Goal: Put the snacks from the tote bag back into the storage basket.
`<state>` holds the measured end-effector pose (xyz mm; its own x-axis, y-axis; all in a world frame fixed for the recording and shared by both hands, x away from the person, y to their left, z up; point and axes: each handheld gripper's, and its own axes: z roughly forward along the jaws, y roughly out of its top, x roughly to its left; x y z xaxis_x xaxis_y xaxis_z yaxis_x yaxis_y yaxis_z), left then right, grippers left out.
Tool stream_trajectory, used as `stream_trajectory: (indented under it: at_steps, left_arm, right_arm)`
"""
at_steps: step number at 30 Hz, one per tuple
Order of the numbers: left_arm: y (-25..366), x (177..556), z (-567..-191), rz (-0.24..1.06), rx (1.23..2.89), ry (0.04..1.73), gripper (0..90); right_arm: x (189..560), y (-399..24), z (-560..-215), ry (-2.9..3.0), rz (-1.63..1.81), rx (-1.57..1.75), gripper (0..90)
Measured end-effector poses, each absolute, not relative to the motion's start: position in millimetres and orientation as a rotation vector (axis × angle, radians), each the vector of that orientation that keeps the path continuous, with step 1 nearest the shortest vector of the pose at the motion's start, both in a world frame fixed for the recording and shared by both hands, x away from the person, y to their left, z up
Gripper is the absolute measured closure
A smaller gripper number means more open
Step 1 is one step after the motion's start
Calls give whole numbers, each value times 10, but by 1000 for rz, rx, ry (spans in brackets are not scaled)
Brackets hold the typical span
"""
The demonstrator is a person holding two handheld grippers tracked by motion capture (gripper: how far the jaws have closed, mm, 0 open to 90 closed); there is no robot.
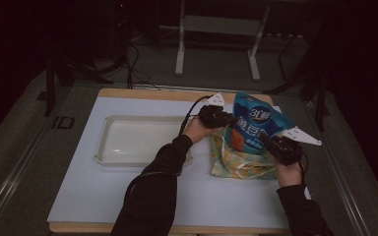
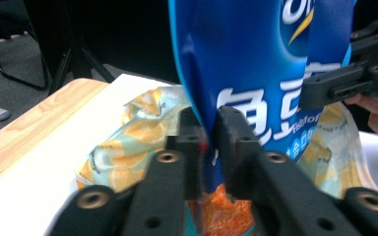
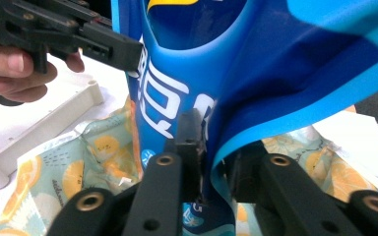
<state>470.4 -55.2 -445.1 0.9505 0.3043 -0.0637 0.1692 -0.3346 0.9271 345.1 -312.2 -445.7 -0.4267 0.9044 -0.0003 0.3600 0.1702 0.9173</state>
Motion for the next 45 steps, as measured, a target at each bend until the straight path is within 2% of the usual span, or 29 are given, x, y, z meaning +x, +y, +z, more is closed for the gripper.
stream_trajectory:
  at_steps: [6,13,24,31,45]
  left_arm:
    - [-582,4675,-4414,169,1951,332,896]
    - [-615,4637,-4364,217,1962,343,900]
    - [-564,4523,-4018,287,1931,346,900]
    - [-492,4446,-3552,341,1894,337,900]
    - [-355,4302,-3057,419,1862,328,900]
  right_arm:
    - [3467,-3110,-4445,1873,1212,1179,847]
    - [3522,-3149,-4389,1872,1222,1194,867]
    - [3527,-3145,-4113,1861,1241,1124,882]
    - [3514,-3105,-3690,1828,1260,1048,886]
    - [3476,-3029,-3185,1805,1288,956,888]
